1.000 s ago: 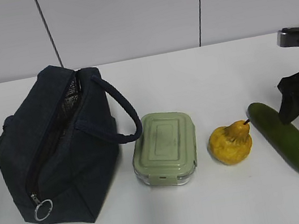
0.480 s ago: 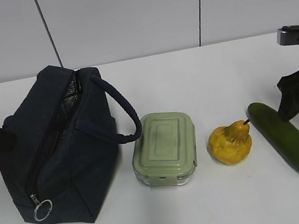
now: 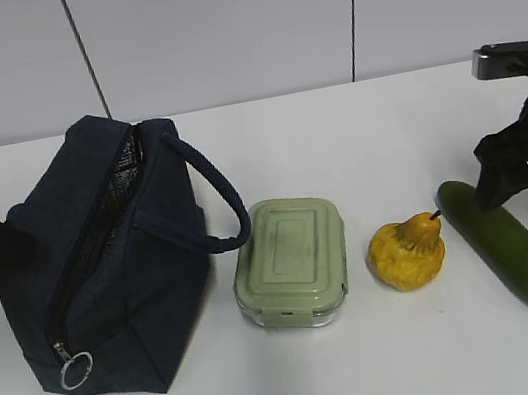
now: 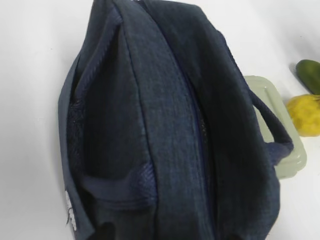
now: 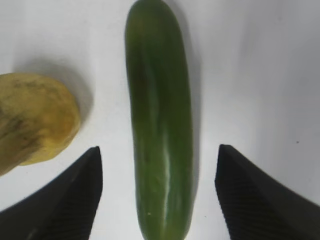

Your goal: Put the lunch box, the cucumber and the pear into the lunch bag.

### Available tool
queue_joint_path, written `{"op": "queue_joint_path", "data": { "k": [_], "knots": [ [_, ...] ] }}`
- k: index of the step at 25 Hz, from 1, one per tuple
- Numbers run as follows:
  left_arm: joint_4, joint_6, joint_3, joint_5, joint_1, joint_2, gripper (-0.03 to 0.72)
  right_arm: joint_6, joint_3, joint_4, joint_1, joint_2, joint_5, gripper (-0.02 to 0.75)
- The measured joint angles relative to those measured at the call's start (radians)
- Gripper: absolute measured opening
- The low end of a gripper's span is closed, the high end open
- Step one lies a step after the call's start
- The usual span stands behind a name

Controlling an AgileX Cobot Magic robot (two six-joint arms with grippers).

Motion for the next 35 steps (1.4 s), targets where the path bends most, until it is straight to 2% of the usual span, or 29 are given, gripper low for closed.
{"op": "queue_joint_path", "data": {
  "k": [4,12,15,18,20,35],
  "knots": [
    [0.008,0.000,0.000,0.000,0.000,0.001,0.347,0.000,0.000,0.001,0.028,0.000,-0.020,0.538],
    [0.009,0.000,-0.001,0.000,0.000,0.062,0.324,-0.001,0.000,-0.018,0.032,0.000,-0.027,0.538],
    [0.009,0.000,-0.001,-0.001,0.000,0.072,0.225,-0.001,0.000,-0.020,0.032,0.000,-0.027,0.538],
    [0.009,0.000,-0.001,-0.008,0.000,0.072,0.069,-0.001,0.000,-0.026,0.032,0.000,-0.027,0.538],
    [0.009,0.000,-0.001,-0.014,0.000,0.072,0.027,-0.001,0.000,-0.036,0.032,0.000,-0.028,0.538],
    [0.009,0.000,-0.001,-0.032,0.000,0.072,0.003,-0.001,-0.013,-0.081,0.032,0.151,0.001,0.538]
  ]
}}
